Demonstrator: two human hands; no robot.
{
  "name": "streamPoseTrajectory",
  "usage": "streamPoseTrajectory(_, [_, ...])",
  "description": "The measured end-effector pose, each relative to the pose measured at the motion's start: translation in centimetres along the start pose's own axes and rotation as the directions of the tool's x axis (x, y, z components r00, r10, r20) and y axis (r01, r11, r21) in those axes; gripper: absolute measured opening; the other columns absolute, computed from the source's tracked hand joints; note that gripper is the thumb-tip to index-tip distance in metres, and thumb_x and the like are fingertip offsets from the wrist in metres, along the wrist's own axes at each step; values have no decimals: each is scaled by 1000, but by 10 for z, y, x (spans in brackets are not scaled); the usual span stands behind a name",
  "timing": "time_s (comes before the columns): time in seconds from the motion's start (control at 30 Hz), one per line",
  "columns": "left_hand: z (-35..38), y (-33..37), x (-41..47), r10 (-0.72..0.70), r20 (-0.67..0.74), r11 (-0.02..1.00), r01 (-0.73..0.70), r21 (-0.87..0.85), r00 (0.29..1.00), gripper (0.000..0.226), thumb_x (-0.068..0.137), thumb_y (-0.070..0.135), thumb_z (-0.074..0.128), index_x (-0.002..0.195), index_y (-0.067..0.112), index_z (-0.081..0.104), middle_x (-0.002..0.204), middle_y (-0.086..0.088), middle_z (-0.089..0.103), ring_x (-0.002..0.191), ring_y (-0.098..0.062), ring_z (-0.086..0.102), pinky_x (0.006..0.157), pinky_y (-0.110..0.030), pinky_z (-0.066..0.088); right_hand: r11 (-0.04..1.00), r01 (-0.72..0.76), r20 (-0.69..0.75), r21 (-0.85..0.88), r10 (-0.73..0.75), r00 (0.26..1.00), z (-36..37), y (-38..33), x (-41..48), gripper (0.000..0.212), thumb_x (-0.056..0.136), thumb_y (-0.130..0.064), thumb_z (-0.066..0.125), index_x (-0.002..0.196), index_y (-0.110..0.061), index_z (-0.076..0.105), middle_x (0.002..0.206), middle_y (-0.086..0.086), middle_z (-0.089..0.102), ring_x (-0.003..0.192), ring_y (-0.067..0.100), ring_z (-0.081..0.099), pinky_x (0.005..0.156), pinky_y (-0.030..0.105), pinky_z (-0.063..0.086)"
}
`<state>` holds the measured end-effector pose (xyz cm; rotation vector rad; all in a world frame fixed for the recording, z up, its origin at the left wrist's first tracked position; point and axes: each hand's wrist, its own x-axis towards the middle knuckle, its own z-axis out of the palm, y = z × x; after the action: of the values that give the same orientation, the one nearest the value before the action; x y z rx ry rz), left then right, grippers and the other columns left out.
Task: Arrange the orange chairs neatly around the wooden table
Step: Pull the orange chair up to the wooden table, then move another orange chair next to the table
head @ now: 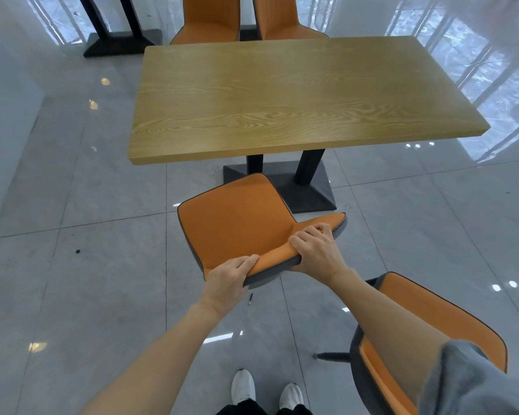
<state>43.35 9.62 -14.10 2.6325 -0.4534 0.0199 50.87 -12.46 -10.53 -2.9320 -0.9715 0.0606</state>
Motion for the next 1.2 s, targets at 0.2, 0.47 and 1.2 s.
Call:
streamPoseTrajectory(0.2, [-25, 22, 0, -156, 166, 972, 121, 203, 974, 55, 86, 36, 65, 133, 23, 41, 108, -1, 66, 88, -24, 65, 66, -35, 57, 997, -68, 36, 29, 67, 997, -22, -21, -20, 41, 80, -36, 69, 115, -16, 60, 120, 6, 62, 118, 28, 50, 106, 48, 30])
streamPoseTrajectory(0.47, [-53, 99, 14, -22, 94, 902, -21, 431, 995, 31, 96, 37, 45, 117, 16, 54, 103, -3, 64, 93, -23, 61, 72, -33, 47, 974, -223, -10, -30, 222, 975, -68, -22, -90, 30, 92, -31, 51, 115, -14, 62, 127, 3, 57, 124, 23, 43, 106, 41, 26])
streamPoseTrajectory(1.2, [58, 387, -114, 371, 357, 917, -399, 5, 857, 56, 93, 47, 48, 139, 17, 40, 140, -2, 49, 129, -21, 42, 104, -39, 39, 860, -485, 58, 157, 482, 874, -73, 1, -450, 37, 94, -46, 46, 113, -20, 63, 103, 1, 69, 90, 19, 60, 75, 35, 51])
